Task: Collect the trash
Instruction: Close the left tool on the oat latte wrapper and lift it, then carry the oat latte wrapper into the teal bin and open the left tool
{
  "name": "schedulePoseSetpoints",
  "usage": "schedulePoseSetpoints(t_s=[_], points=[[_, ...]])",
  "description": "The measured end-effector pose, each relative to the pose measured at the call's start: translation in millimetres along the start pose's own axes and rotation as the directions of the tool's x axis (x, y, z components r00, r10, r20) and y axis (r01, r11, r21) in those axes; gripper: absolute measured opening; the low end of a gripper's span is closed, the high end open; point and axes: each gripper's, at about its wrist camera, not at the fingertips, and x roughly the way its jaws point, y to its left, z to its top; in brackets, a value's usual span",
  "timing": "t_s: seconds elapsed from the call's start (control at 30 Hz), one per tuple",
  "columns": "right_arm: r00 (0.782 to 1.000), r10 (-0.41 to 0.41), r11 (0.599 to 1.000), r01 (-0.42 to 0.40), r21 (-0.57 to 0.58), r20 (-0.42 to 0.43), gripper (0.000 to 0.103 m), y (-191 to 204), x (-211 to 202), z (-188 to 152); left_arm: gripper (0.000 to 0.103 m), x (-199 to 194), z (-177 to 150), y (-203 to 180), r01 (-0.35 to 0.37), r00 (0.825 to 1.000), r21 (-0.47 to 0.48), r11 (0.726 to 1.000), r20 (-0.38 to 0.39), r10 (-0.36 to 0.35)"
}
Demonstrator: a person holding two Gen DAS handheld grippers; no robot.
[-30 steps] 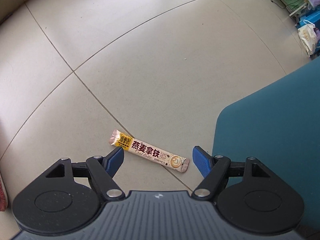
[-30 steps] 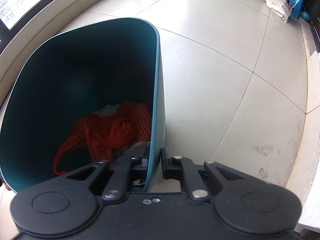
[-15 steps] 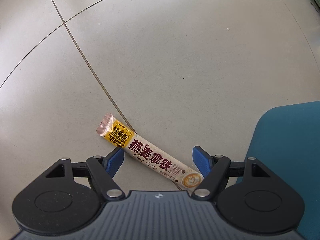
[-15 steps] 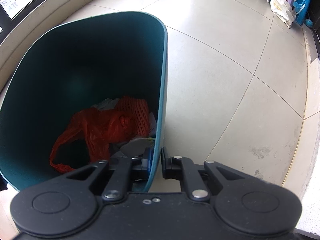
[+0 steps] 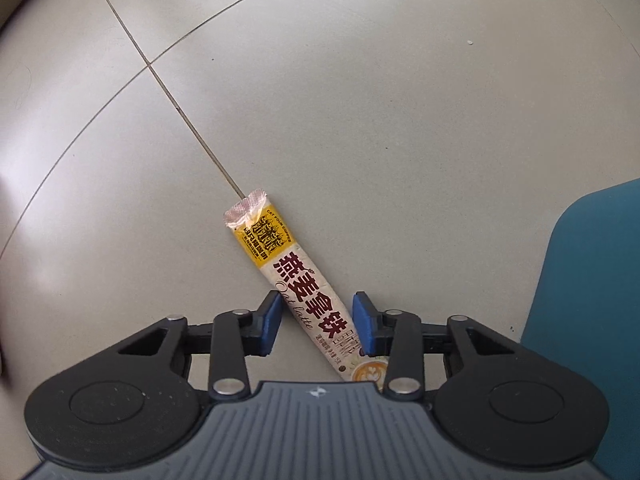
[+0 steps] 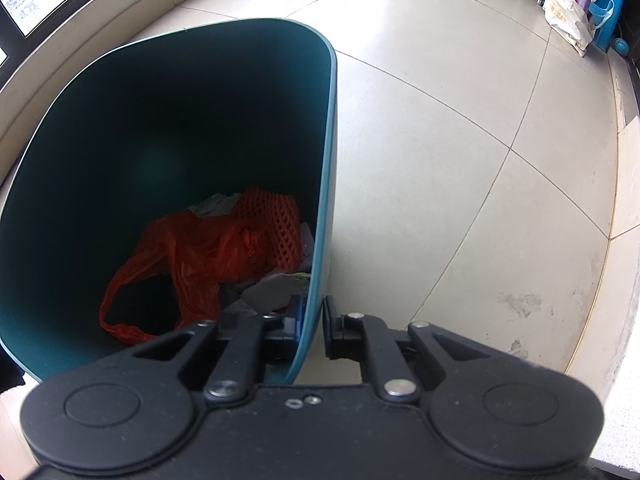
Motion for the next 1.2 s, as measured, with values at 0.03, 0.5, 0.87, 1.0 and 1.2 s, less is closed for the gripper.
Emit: schedulePoseSetpoints(t_s=[0.03, 0.5, 0.87, 1.0, 1.2], points=[[1.0, -0.001, 1.0, 0.001, 0.0, 0.0, 0.009, 0.1, -0.2, 0.0, 0.034, -1.1, 0.0, 2.9, -0.004, 1.0, 0.003, 1.0, 0.007, 0.004], [1.0, -0.01, 1.0, 0.01, -0.001, 0.004, 0.008, 3.2, -0.7, 0.2, 0.032, -85.4, -3.6, 33.3, -0.019, 0.993, 0.031, 0.999, 0.118, 0.015], [1.0, 0.01, 1.0, -0.01, 0.018, 0.018, 0.009, -5.1, -3.9, -1.3, 0.032, -226.7, -37.4, -0.6, 0.022, 0.962, 0.25, 0.968, 0.258, -0.088], [1.0, 0.019, 0.999, -0.019, 0.026, 0.022, 0.009, -8.9, -6.4, -1.5, 0.032, -272.1, -55.7, -8.6, 0.039, 0.943, 0.318, 0.947, 0.303, -0.141], [1.0, 0.02, 0.999, -0.02, 0.027, 0.024, 0.009, -12.3, -9.5, -0.5, 0.032, -339.1, -71.6, -30.0, 0.069, 0.901, 0.403, 0.913, 0.367, -0.23]])
